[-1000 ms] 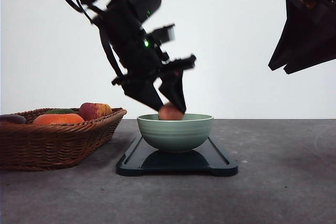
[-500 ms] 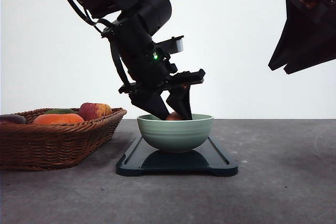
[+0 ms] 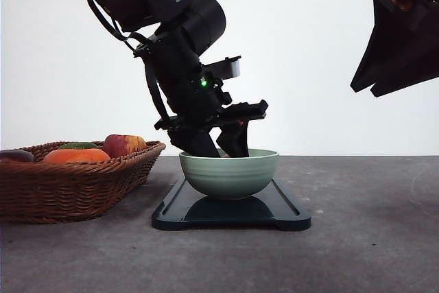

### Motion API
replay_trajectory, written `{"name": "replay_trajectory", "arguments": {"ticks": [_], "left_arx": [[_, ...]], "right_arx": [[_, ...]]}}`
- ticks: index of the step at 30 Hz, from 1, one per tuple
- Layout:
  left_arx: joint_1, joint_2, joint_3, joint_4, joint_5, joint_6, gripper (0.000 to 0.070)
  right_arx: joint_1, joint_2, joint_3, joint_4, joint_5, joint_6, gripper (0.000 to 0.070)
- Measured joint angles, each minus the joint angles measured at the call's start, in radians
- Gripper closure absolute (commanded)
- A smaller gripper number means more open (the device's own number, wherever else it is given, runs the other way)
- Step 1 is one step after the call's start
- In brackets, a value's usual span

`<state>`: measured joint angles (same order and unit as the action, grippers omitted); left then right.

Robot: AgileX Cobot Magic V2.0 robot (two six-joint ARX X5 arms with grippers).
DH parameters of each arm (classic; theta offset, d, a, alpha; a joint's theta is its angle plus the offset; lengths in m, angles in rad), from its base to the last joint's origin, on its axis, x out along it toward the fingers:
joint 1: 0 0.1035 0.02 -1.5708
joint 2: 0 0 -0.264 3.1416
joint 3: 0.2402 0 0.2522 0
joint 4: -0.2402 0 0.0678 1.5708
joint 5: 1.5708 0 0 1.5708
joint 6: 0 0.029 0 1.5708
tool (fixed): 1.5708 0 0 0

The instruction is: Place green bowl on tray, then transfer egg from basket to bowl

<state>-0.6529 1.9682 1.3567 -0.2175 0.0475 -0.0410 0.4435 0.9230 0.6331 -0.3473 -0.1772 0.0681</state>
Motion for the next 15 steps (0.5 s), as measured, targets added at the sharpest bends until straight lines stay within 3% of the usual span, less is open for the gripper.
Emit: {"name": "replay_trajectory", "arguments": {"ticks": [15], "left_arx": [[-0.006, 0.0, 0.007, -0.07, 0.0, -0.005, 0.0376]], "right_arx": [[0.0, 0.0, 0.0, 0.0, 0.0, 0.0, 0.0491]]}}
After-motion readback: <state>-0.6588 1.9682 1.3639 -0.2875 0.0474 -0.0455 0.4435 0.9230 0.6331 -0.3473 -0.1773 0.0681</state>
